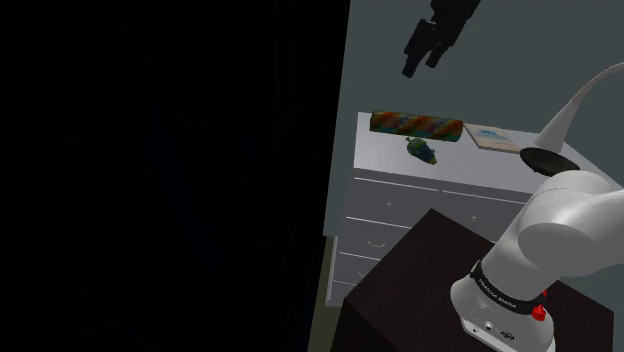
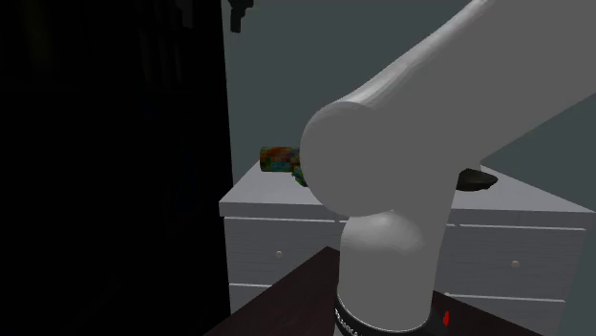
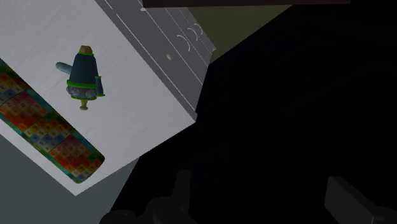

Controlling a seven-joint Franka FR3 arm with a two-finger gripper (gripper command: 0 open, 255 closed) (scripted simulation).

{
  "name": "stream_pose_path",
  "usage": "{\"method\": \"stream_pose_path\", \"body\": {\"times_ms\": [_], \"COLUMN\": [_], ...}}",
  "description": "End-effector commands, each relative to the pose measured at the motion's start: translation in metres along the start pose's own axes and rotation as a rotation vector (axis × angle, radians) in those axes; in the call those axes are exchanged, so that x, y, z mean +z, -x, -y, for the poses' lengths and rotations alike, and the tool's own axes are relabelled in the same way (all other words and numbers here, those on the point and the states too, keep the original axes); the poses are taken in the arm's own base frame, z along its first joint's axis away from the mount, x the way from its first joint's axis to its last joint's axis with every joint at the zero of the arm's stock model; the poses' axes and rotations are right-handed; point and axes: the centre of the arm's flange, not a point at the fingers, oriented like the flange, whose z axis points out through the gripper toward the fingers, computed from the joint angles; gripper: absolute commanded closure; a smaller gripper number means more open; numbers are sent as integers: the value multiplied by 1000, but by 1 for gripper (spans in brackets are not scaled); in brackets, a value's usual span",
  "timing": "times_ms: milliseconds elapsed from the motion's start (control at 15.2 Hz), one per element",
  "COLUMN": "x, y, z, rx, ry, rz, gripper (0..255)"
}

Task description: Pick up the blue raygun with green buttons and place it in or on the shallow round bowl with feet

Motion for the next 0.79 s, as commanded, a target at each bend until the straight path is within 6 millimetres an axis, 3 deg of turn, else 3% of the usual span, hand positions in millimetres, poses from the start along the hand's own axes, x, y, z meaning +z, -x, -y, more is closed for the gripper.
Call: {"method": "stream_pose_path", "body": {"times_ms": [0,726], "x": [0,118], "y": [0,15], "z": [0,-70], "rx": [0,54], "ry": [0,88], "rz": [0,-1], "gripper": [0,0]}}
